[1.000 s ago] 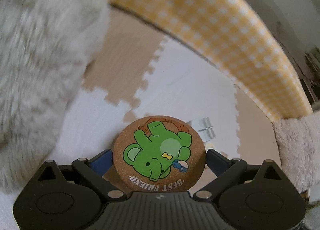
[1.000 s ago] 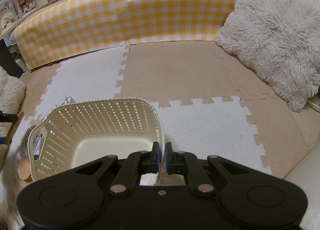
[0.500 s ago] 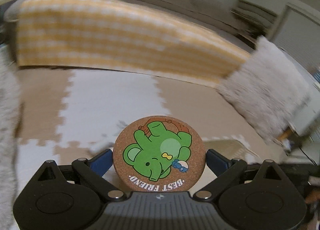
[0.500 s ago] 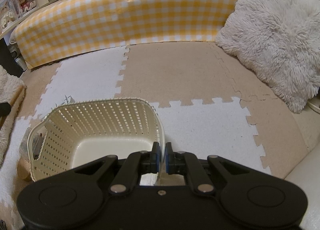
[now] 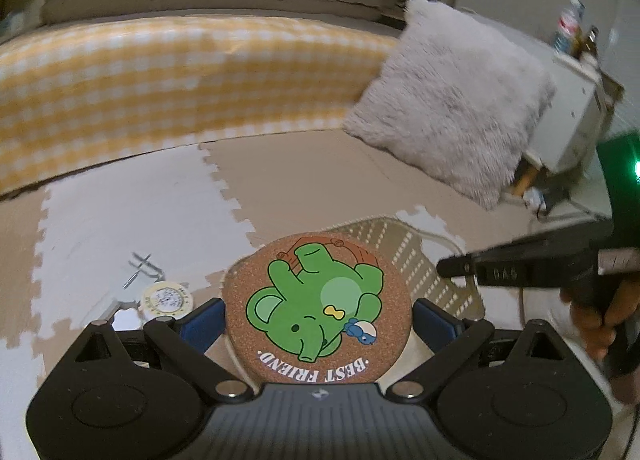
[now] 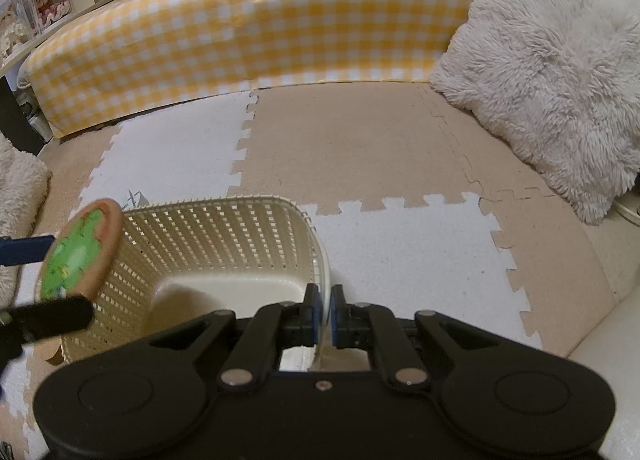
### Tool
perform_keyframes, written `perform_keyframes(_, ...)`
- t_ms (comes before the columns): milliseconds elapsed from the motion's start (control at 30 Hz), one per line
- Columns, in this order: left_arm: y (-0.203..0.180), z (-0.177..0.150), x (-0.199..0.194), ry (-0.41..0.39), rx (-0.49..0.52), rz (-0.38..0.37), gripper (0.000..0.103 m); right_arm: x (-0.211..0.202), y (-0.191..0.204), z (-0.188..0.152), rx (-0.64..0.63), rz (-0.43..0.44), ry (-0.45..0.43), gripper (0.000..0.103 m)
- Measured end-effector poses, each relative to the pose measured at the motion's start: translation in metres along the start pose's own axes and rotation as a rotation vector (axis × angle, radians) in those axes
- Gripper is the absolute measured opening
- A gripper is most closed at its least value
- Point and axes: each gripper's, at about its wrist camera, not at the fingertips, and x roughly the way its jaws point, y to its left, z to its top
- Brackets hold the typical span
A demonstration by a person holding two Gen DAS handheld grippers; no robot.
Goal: Organize rigid objects
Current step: 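Carry the coaster over the basket and open the left tool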
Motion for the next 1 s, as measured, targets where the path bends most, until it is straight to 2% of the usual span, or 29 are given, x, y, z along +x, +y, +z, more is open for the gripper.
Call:
perform_keyframes(100,-0.007,-0.004,0.006,-0.008,0.070,0.019,0.098,0.000,0.000,0.000,-0.003,-0.001,0.001,0.006)
perform_keyframes(200,-0.011,-0.005,0.013,0.010,0.080,0.006,0.098,0.000,0.000,0.000,-0.003,-0.002,0.002,0.006)
perform_keyframes(333,-0.018,-0.010,0.017,0.018,0.147,0.025,0.098,0.000,0.000,0.000,-0.004,-0.002,0.001,0.006)
perform_keyframes(667,-0.025,-0.015,0.014,0.027,0.196,0.034,0.103,0.000,0.000,0.000,-0.005,0.006,0.002,0.006)
perform_keyframes(1000,-0.024,-0.011,0.004,0.050,0.146,0.022,0.103,0.000,0.000,0.000,-0.004,0.007,0.002,0.006)
